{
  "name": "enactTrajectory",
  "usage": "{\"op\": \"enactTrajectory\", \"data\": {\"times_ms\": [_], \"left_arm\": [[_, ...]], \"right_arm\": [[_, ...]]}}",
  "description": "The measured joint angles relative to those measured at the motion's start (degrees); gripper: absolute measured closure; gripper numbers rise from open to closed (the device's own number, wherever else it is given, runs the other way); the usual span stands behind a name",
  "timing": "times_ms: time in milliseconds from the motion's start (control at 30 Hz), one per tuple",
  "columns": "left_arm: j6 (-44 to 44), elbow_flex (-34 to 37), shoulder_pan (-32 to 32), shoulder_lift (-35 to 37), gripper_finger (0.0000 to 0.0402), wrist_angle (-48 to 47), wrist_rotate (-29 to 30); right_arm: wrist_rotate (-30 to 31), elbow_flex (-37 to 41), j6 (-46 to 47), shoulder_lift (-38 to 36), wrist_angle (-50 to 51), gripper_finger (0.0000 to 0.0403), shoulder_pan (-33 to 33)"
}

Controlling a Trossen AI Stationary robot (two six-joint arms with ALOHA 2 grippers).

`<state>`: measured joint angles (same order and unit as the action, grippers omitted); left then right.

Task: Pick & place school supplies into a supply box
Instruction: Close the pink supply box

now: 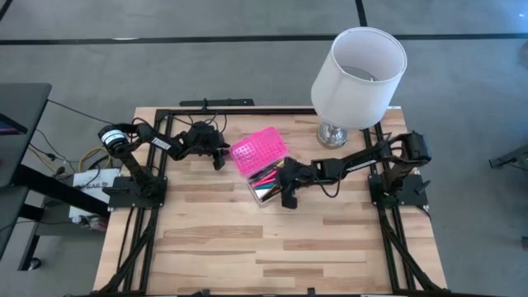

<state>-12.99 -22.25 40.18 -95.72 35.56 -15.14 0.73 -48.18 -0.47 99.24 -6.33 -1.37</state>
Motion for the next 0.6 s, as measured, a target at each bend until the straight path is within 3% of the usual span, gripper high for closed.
{"op": "enactTrajectory", "data": {"times_ms": [167, 267, 433, 600], "left_arm": [[-0.16, 0.01, 0.00, 0.02, 0.0288, -0.40, -0.17], [-0.13, 0.01, 0.00, 0.02, 0.0288, -0.44, -0.19], [0.71, 0.01, -0.10, 0.02, 0.0288, -0.51, -0.21], [1.29, -0.01, -0.91, 0.09, 0.0288, -1.10, -0.28]], "right_arm": [[15.00, 0.00, 1.19, -1.16, 0.92, 0.0312, 0.46], [20.90, 0.04, 5.32, -1.15, 0.96, 0.0312, 2.99], [22.85, 0.03, 15.15, -1.13, 0.98, 0.0312, 10.01], [20.49, 0.02, 19.10, -1.13, 0.33, 0.0312, 16.21]]}}
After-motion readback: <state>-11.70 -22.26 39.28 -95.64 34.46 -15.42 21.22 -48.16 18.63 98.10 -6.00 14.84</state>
